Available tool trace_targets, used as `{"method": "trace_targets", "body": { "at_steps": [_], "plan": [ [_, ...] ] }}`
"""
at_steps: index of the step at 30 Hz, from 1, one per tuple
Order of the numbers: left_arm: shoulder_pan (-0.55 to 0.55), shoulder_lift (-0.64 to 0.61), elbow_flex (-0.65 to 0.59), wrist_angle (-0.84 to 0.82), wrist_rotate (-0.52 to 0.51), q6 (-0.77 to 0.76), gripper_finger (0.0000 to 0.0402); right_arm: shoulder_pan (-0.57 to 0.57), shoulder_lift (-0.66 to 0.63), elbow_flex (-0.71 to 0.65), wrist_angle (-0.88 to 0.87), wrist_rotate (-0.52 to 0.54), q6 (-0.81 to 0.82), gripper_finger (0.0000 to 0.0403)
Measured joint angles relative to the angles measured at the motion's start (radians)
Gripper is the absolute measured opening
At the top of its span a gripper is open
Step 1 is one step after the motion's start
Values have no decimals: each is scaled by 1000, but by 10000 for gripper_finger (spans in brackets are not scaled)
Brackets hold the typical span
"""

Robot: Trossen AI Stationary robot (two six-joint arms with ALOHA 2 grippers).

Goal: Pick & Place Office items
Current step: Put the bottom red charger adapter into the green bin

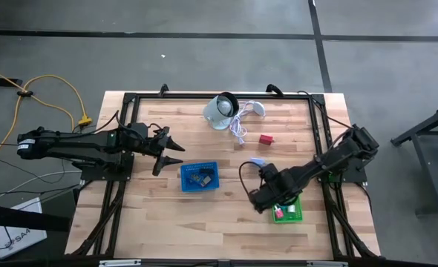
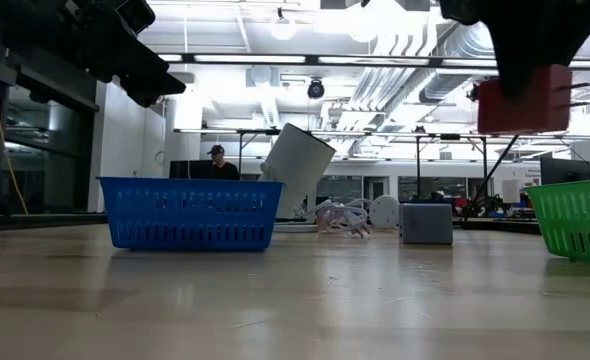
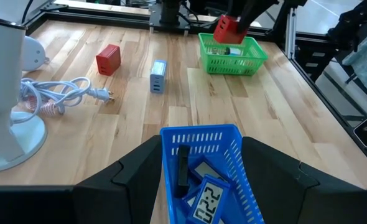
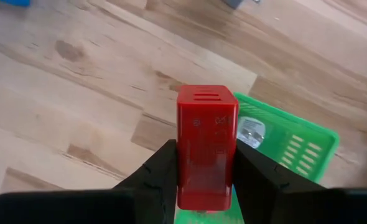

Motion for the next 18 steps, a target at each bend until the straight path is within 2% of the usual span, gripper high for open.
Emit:
{"method": "trace_targets", "body": {
  "at_steps": [5,10,18],
  "plan": [
    [0,0,0,0,0,0,211,64,0,0,-43,9,116,110],
    [0,0,0,0,0,0,211,133,0,0,-111,-27,242,116],
    [0,0,0,0,0,0,211,176,-9,-2,-168,-54,305,115]
  ]
}}
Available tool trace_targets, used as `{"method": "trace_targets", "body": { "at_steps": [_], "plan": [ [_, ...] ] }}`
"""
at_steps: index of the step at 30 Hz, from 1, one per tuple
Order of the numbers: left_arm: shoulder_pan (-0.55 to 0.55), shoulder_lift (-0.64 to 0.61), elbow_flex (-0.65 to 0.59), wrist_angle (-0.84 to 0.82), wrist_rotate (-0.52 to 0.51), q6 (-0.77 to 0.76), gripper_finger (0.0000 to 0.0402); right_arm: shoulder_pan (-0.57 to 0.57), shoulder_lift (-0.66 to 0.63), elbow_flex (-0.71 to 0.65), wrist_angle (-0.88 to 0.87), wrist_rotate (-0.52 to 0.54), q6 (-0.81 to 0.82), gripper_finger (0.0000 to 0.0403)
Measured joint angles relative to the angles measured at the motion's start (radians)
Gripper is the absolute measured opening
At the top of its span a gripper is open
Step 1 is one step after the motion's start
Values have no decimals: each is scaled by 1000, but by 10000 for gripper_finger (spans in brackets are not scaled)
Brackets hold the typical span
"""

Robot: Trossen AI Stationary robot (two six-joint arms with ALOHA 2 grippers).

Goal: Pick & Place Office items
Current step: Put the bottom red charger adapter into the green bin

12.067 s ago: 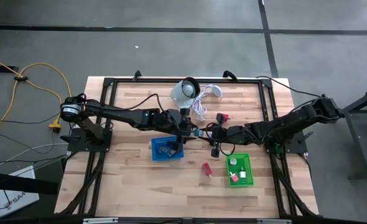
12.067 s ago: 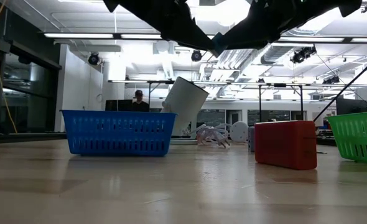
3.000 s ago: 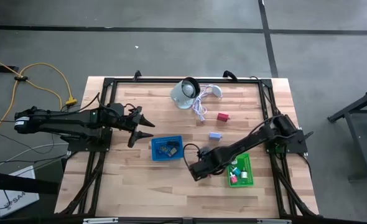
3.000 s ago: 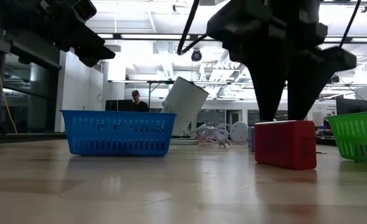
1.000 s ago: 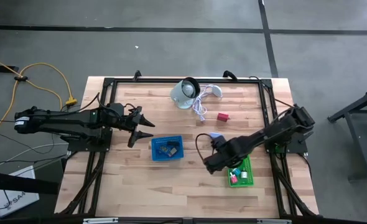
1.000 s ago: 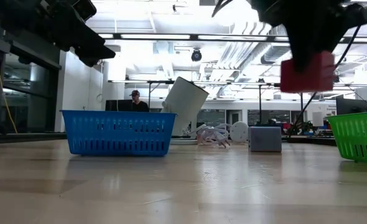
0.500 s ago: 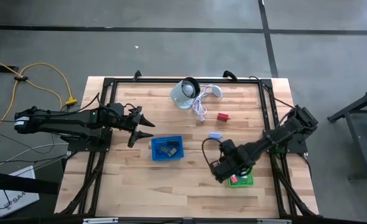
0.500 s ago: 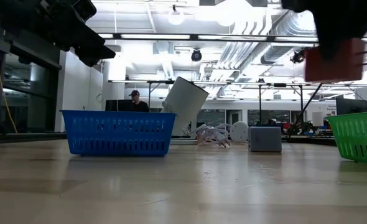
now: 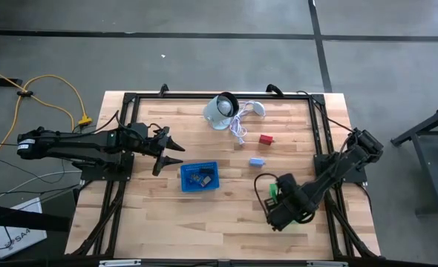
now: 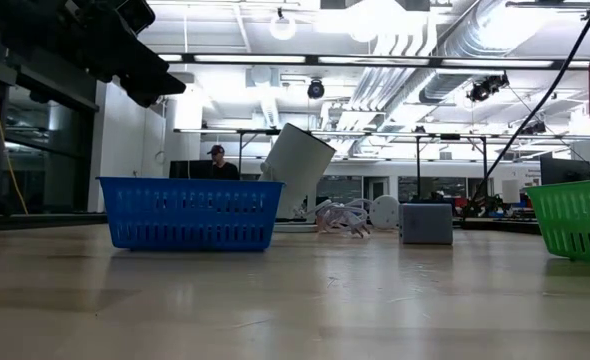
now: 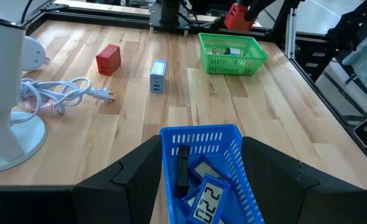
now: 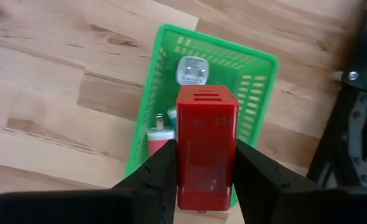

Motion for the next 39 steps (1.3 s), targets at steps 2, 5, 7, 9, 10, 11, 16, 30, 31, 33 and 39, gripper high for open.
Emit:
{"method": "trace_targets", "body": {
  "at_steps": [2,5,7,9,10,11,16,30,31,33,39],
  "plan": [
    [0,0,0,0,0,0,211,0,-5,-3,-18,0,1,117],
    [0,0,0,0,0,0,211,0,-27,-41,-10,0,4,112],
    [0,0,0,0,0,0,211,0,-48,-84,17,0,15,110],
    [0,0,0,0,0,0,211,1,-67,-131,48,0,24,111],
    [0,0,0,0,0,0,211,1,-80,-159,70,0,30,113],
    [0,0,0,0,0,0,211,1,-94,-185,88,-1,38,116],
    [0,0,0,0,0,0,211,1,-143,-302,190,-20,60,114],
    [0,0,0,0,0,0,211,1,-150,-406,275,-34,98,118],
    [0,0,0,0,0,0,211,1,-150,-406,276,-32,100,122],
    [0,0,0,0,0,0,211,1,-150,-406,277,-26,101,134],
    [0,0,0,0,0,0,211,1,-150,-406,278,-16,100,163]
  ]
}}
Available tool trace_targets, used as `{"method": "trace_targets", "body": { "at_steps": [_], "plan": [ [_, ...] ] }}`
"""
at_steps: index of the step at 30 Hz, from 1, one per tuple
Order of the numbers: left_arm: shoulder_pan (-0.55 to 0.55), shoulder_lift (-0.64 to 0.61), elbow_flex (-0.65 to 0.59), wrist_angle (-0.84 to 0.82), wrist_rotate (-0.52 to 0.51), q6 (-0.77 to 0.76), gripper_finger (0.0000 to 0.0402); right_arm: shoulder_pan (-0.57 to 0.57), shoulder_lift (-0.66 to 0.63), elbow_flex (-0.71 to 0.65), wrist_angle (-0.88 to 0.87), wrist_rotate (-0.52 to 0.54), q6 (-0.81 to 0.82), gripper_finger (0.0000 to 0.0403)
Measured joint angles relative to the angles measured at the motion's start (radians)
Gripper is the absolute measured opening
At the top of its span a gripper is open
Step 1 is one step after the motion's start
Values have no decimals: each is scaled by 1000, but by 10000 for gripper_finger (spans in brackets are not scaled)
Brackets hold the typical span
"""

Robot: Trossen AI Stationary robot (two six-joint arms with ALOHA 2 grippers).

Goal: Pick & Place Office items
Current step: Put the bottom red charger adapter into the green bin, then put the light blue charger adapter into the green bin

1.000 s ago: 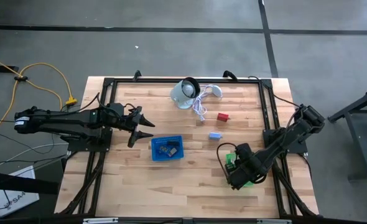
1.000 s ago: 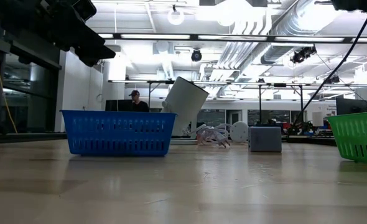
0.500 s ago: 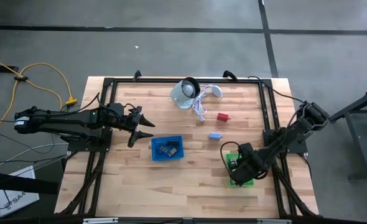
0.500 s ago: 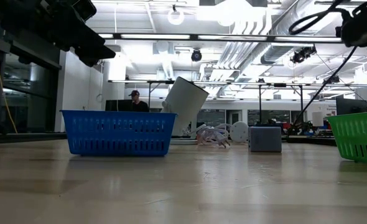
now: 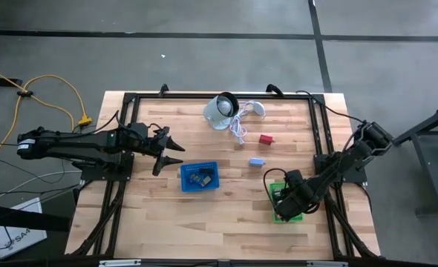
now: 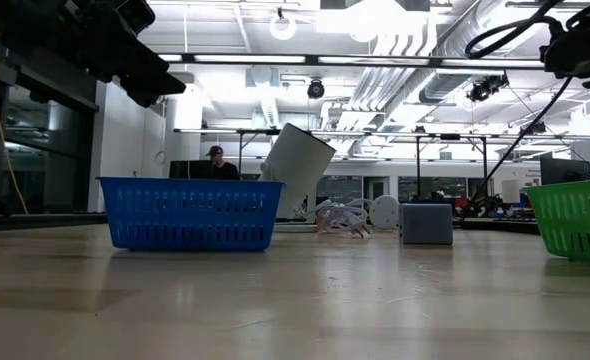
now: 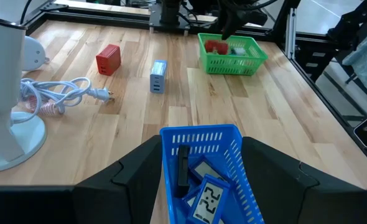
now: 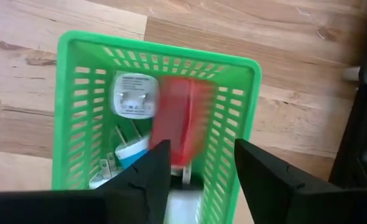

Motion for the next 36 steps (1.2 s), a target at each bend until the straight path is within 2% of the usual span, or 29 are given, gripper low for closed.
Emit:
{"method": "trace_targets", "body": {
  "at_steps": [18,25,30,36],
  "plan": [
    [0,0,0,0,0,0,211,0,-1,1,8,1,-1,164],
    [0,0,0,0,0,0,211,-2,-60,2,19,59,-14,164],
    [0,0,0,0,0,0,211,-23,-113,2,56,144,-117,164],
    [0,0,0,0,0,0,211,-114,-149,2,155,235,-379,164]
  ]
}}
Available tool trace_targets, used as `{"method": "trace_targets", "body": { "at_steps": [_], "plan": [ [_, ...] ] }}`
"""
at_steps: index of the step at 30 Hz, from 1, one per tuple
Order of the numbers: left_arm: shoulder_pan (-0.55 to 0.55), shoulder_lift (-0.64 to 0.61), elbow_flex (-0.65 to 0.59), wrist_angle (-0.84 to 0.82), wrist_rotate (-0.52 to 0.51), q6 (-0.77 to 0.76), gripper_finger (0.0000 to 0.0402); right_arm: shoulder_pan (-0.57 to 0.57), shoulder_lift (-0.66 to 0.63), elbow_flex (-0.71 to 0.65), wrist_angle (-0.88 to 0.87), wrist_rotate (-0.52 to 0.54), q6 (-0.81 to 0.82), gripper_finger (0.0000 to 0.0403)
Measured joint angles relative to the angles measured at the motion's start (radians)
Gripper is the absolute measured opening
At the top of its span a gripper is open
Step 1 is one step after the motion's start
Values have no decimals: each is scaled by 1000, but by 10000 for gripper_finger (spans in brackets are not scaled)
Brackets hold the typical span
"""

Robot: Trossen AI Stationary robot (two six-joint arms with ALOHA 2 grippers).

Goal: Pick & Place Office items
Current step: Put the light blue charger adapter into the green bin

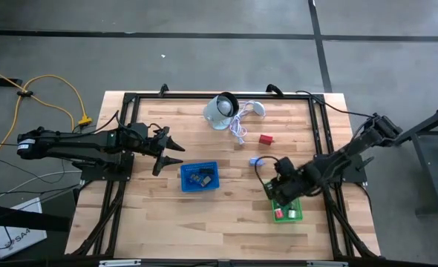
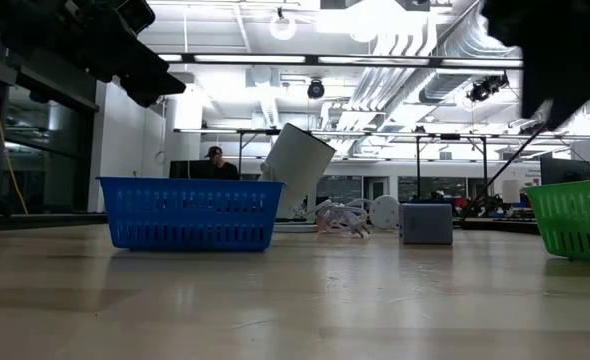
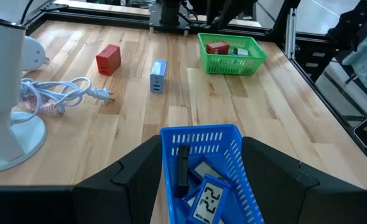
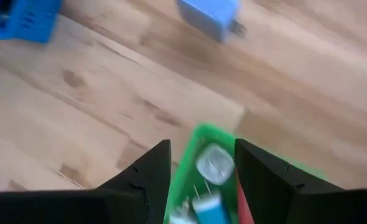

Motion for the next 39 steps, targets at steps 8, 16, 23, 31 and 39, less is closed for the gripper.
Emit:
{"method": "trace_targets", "body": {
  "at_steps": [8,16,23,31,39],
  "plan": [
    [0,0,0,0,0,0,211,-152,-5,0,142,2,-358,164],
    [0,0,0,0,0,0,211,-263,-5,0,189,-10,-652,164],
    [0,0,0,0,0,0,211,-380,19,0,255,-116,-913,164],
    [0,0,0,0,0,0,211,-454,23,0,303,-134,-1277,164],
    [0,0,0,0,0,0,211,-501,24,0,287,-137,-1372,164]
  ]
}}
